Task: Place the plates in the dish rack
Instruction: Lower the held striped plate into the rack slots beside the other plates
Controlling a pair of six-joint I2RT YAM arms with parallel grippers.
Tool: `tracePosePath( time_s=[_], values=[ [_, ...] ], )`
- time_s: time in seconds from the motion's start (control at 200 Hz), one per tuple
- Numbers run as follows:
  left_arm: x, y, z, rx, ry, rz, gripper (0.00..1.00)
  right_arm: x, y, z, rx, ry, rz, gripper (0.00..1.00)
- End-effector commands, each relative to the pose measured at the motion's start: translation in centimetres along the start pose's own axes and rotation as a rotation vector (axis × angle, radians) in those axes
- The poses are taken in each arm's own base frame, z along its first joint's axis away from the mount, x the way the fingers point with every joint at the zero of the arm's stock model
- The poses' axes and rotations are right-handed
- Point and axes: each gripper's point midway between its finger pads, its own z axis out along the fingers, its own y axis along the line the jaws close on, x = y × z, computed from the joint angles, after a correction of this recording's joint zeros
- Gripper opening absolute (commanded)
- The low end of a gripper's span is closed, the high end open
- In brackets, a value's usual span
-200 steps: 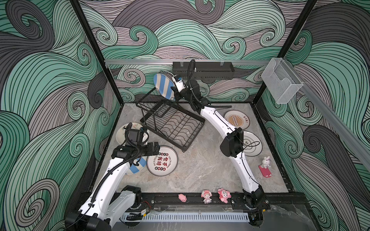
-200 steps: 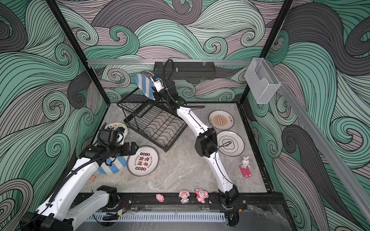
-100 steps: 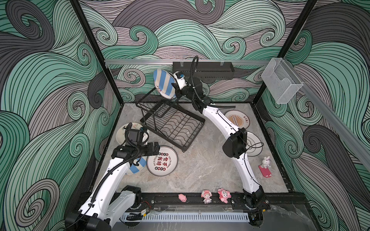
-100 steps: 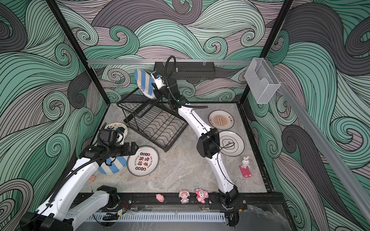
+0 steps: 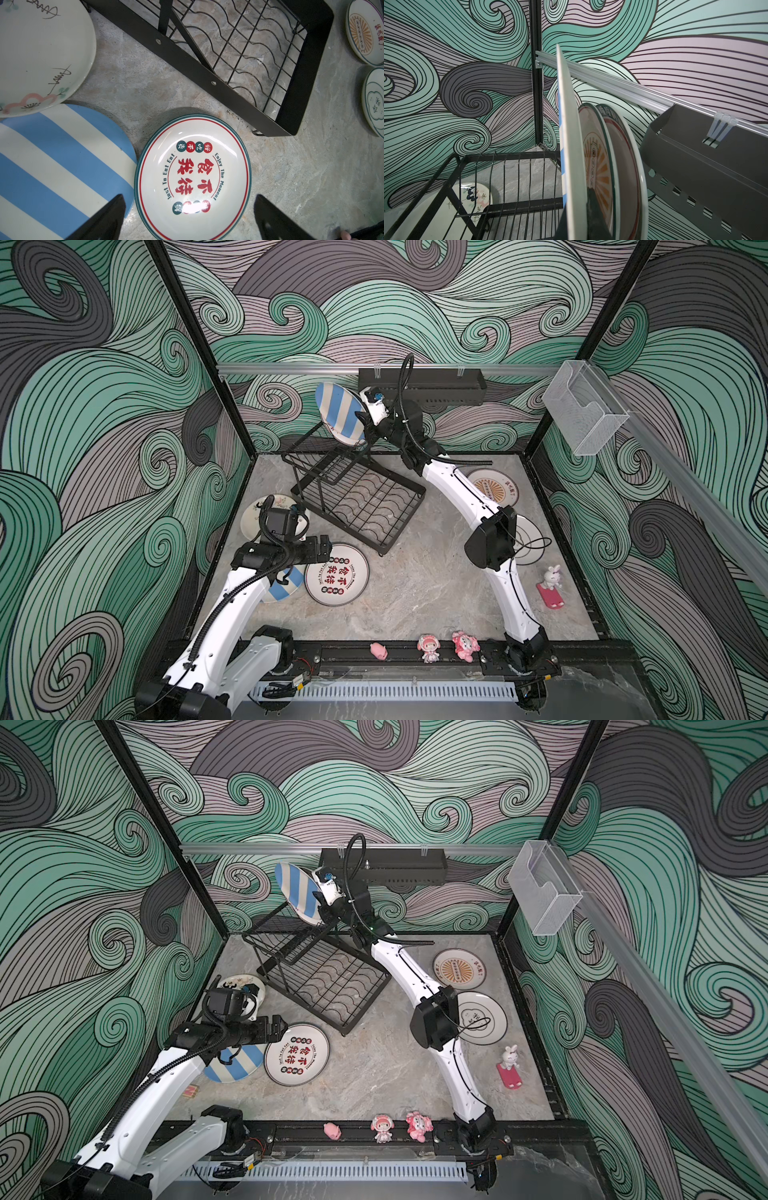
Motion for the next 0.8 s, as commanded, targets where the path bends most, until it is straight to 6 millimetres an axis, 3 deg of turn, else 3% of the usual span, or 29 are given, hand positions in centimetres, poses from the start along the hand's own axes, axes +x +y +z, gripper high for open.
tracePosePath(
  time_s=[0.0,0.7,0.796],
  values=[
    [0.6,0.4,0.0,-0.014,0.023,-0.013,0.98,-2.3,0.3,-0.1,-0.018,-0.074,-0.02,0.0],
    [0.6,0.6,0.0,-0.021,0.024,-0.016,0.99,1.6,0.5,1.8,-0.029,-0.009,-0.023,0.0],
    [0.6,0.5,0.0,-0.021,0.023,-0.013,0.99,1.4,0.4,1.7,-0.024,-0.008,-0.027,0.09]
  ],
)
